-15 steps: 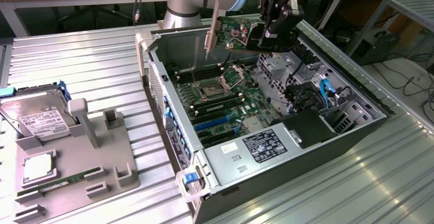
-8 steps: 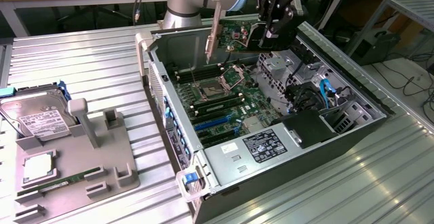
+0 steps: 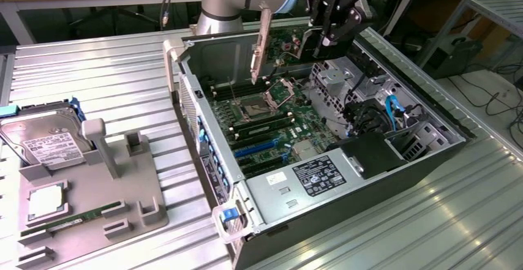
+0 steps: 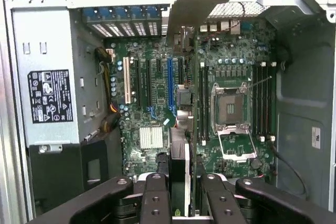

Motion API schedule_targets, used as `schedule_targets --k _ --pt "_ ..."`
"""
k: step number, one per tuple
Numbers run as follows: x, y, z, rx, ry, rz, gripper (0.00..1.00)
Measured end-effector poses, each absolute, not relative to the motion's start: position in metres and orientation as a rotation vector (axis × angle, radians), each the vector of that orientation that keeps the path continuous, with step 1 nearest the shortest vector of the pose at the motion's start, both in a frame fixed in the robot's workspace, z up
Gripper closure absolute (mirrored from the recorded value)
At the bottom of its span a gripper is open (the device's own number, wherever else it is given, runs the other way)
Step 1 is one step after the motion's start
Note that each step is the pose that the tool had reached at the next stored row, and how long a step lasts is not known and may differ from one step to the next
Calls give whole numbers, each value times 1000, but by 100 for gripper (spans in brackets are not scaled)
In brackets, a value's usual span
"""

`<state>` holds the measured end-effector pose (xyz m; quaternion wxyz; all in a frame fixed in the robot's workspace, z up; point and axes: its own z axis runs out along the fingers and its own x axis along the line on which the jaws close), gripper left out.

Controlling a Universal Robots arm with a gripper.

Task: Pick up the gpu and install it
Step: 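Insert the gpu into the slot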

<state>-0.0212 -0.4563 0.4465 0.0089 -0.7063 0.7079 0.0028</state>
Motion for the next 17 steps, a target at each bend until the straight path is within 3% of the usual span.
schedule_targets --k 17 --pt "-22 -456 446 -2534 1828 13 73"
